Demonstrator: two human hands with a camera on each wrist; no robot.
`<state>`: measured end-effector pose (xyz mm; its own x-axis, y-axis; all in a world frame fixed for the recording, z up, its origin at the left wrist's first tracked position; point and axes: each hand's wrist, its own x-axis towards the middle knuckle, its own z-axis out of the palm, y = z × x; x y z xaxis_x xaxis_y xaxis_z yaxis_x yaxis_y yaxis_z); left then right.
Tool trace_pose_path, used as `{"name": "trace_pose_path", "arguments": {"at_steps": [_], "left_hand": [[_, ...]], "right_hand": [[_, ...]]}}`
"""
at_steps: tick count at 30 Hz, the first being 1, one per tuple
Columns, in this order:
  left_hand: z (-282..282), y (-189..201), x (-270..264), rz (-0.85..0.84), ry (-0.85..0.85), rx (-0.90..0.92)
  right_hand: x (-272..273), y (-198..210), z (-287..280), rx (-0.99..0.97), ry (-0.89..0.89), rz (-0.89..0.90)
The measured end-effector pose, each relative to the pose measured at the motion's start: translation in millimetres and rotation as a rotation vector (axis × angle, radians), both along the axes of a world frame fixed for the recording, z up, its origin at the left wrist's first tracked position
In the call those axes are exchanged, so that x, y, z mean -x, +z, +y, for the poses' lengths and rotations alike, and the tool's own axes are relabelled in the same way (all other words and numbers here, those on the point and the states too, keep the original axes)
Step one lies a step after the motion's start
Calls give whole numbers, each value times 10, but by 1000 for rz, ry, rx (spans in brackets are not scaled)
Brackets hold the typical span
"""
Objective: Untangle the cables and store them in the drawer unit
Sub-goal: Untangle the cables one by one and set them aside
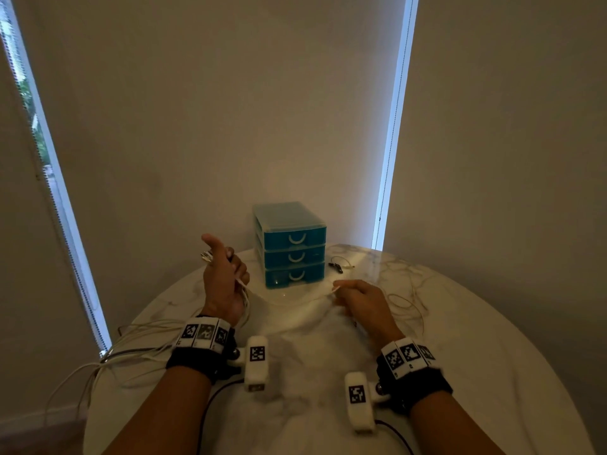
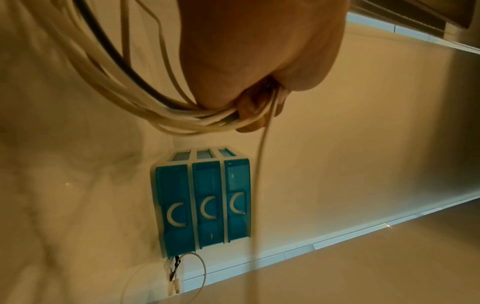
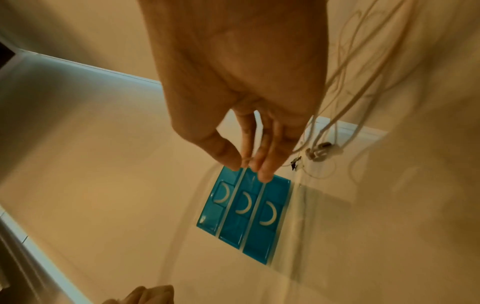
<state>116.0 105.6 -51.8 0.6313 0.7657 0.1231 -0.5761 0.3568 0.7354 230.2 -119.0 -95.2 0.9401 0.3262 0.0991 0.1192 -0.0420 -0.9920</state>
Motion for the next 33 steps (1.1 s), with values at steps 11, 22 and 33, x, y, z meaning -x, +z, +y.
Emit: {"name": "trace_pose_path", "arguments": {"at_steps": [11,22,33], "left_hand": [[-239,-29,-23,440,-405,-534],[-475,82,85,417,-280,-1082],[-137,131,116,87,-201,-593]], "right_hand": [[190,18,127,-444,80,63],[98,59,87,-298,96,137],[70,15,28,-348,194,407]]}}
